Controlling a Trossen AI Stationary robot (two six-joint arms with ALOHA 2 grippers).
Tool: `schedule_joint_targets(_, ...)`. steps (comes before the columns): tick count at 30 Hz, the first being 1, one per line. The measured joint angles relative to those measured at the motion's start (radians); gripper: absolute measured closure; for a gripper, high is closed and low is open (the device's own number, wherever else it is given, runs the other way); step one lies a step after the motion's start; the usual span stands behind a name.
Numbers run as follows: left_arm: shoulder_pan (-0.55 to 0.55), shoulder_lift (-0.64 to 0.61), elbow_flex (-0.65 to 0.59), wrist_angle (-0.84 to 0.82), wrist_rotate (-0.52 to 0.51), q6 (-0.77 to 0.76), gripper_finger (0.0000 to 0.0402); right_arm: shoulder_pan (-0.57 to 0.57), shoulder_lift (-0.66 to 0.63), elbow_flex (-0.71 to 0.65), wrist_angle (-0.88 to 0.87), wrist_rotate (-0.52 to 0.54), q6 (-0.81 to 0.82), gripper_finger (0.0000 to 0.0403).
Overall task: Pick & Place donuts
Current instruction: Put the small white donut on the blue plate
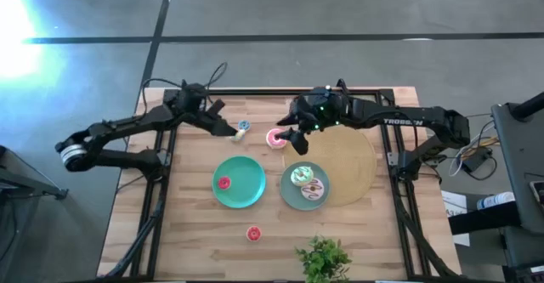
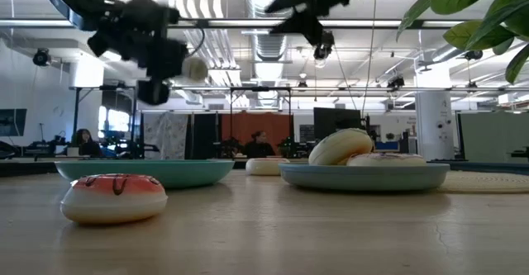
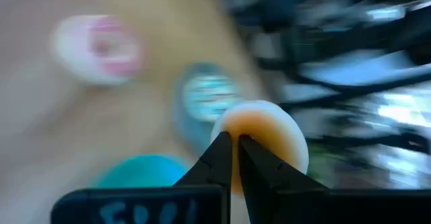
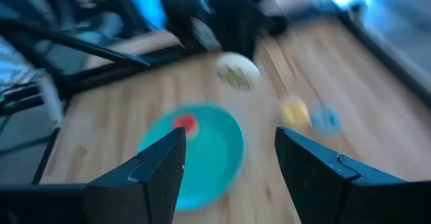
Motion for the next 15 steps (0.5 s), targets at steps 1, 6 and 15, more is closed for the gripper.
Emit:
schedule_joint_targets(1,-0.003,-0.006,-0.002,0.071,0.055,-0.054,0.0402,0.017,0.000,0.000,0.036,0.000,-0.071,0.0184)
schedule_joint_targets(6,-0.017,0.006,0.001,0.277,0.142,-0.249,0.0402,0.104,0.000,0.000,0.112,0.101,-0.486,0.0184)
schedule_joint_targets(15,-0.159,0.068,0.058,0.280,0.061,-0.227,0.0401,0.114,0.000,0.000,0.103,0.192,-0.458,0.0184)
